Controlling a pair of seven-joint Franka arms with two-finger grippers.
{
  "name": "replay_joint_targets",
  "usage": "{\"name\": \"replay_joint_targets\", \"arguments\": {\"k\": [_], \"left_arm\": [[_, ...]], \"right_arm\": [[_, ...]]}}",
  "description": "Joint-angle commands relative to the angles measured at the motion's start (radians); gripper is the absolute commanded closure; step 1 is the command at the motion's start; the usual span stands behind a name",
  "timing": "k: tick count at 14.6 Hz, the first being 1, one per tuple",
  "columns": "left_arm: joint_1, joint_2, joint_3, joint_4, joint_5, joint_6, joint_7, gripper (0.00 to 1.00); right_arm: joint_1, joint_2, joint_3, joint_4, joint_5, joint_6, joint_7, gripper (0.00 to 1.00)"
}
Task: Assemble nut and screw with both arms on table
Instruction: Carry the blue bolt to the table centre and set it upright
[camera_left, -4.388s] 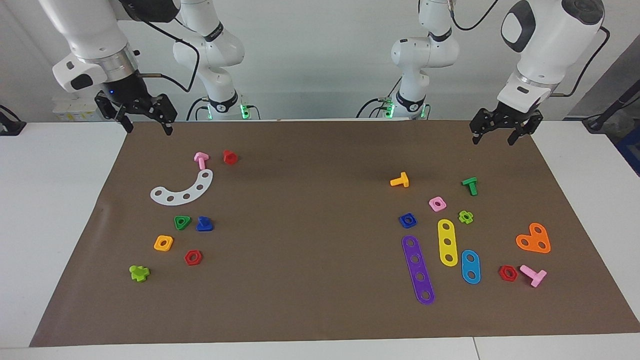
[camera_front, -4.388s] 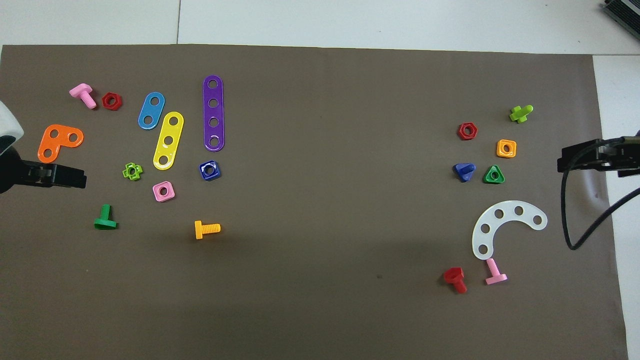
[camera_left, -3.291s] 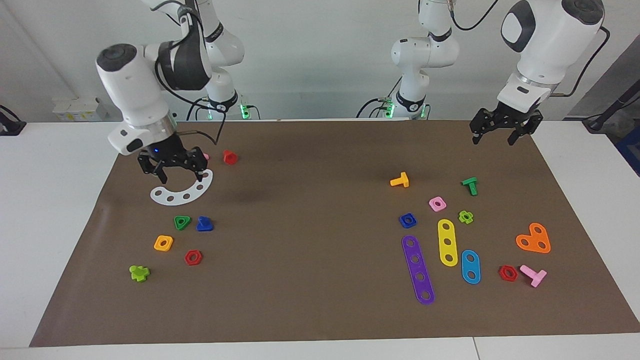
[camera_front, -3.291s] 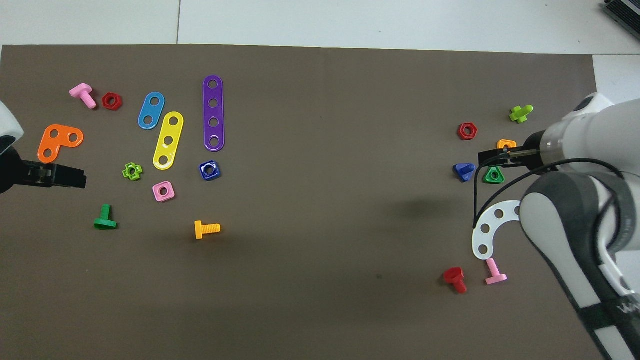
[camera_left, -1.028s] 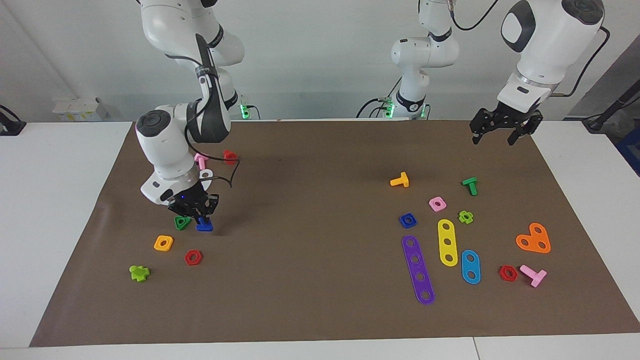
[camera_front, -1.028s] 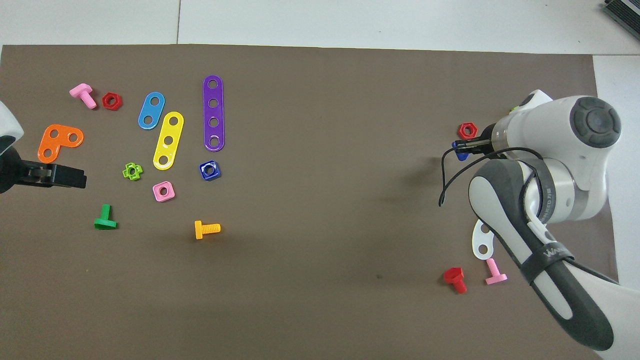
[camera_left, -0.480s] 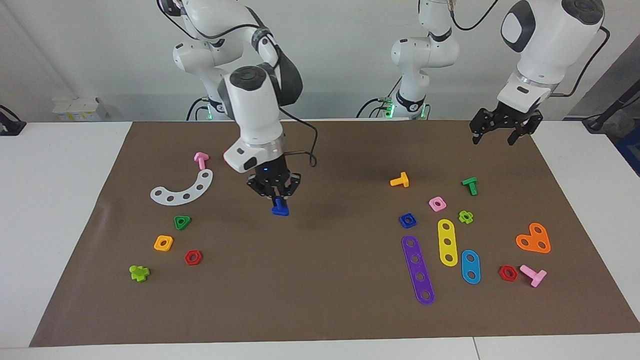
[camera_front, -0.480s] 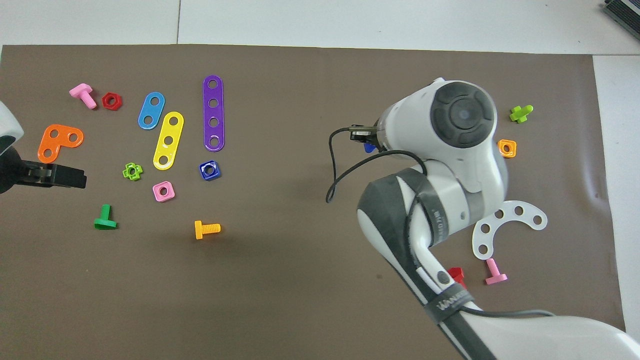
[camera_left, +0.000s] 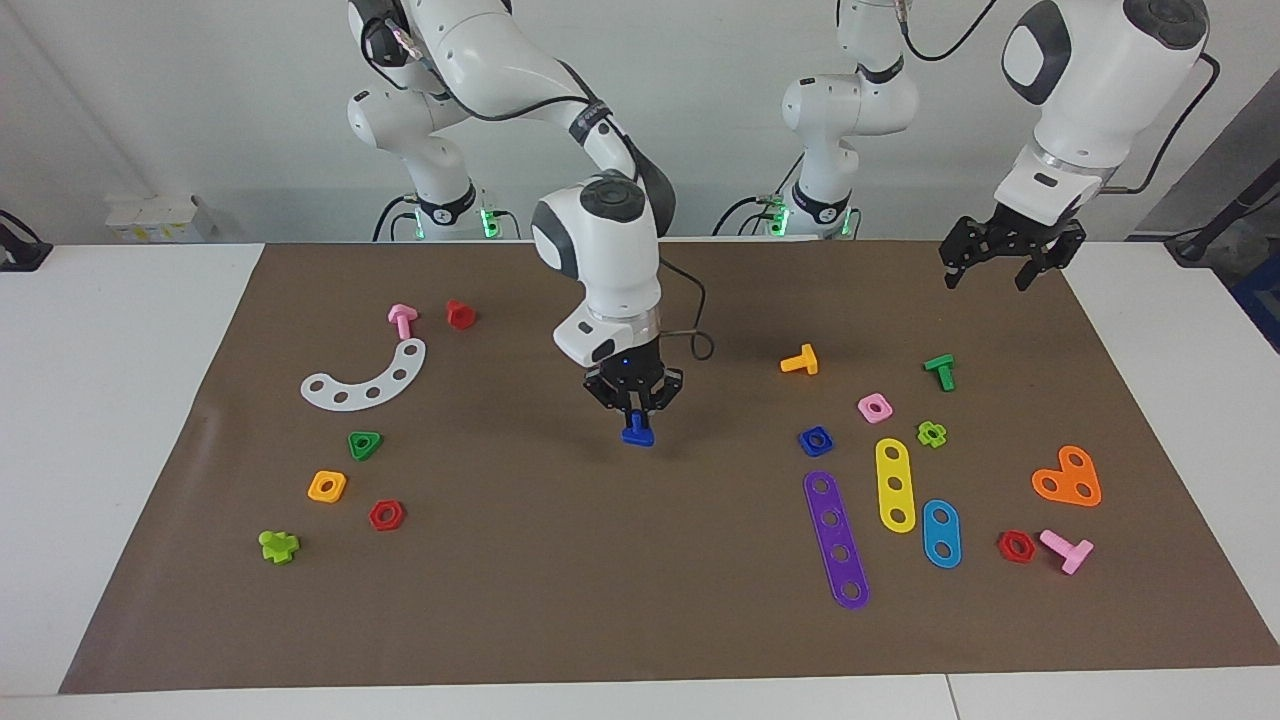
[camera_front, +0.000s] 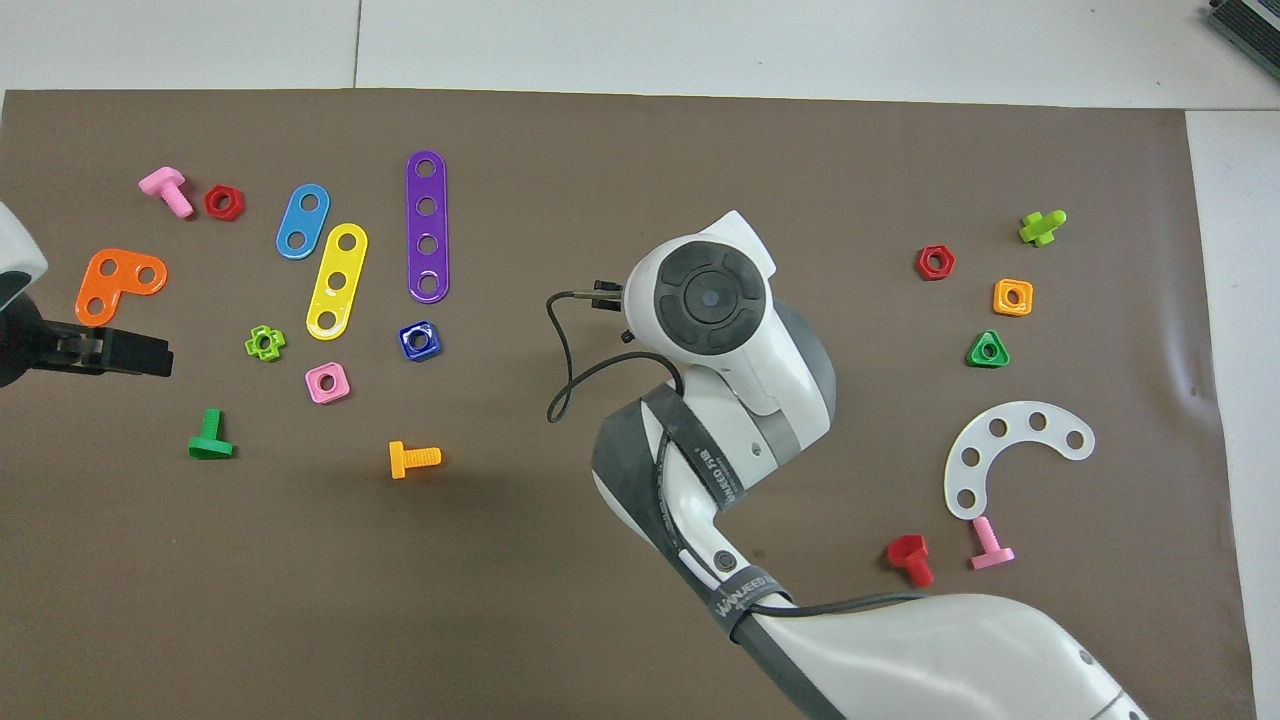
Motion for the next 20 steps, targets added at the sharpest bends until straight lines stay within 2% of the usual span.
{"name": "replay_joint_targets", "arguments": {"k": [1,3,5,7,8,9,10,13,15,18,20], "left_arm": [[0.004,-0.021,-0.001,-0.017,0.022,0.01,0.008,0.0],[0.004,-0.021,-0.001,-0.017,0.022,0.01,0.008,0.0],[0.004,-0.021,-0.001,-0.017,0.022,0.01,0.008,0.0],[0.004,-0.021,-0.001,-0.017,0.022,0.01,0.008,0.0],[0.004,-0.021,-0.001,-0.017,0.022,0.01,0.008,0.0],[0.004,-0.021,-0.001,-0.017,0.022,0.009,0.008,0.0],[0.004,-0.021,-0.001,-0.017,0.022,0.01,0.008,0.0],[0.004,-0.021,-0.001,-0.017,0.022,0.01,0.008,0.0],[0.004,-0.021,-0.001,-0.017,0.022,0.01,0.008,0.0],[0.004,-0.021,-0.001,-0.017,0.022,0.01,0.008,0.0],[-0.008,-0.021,-0.001,-0.015,0.022,0.009,0.004,0.0]], "right_arm": [[0.029,0.058,-0.003,0.019,-0.035,0.04,0.065,1.0],[0.033,0.074,-0.002,0.013,-0.035,0.048,0.071,1.0],[0.049,0.097,-0.002,-0.015,-0.033,0.136,0.108,1.0],[0.047,0.097,0.0,-0.03,-0.033,0.148,0.11,1.0],[0.047,0.097,0.0,-0.036,-0.033,0.149,0.111,0.96],[0.049,0.097,-0.002,-0.055,-0.033,0.155,0.114,0.22],[0.049,0.094,-0.002,-0.069,-0.033,0.178,0.114,0.0],[0.038,0.069,-0.002,-0.043,-0.022,0.172,0.156,0.0],[-0.003,-0.015,-0.003,-0.052,-0.018,0.14,0.151,0.0],[-0.081,-0.139,-0.002,-0.052,-0.018,0.013,0.125,0.0],[-0.141,-0.197,-0.002,-0.052,-0.018,-0.07,0.046,0.0]]}}
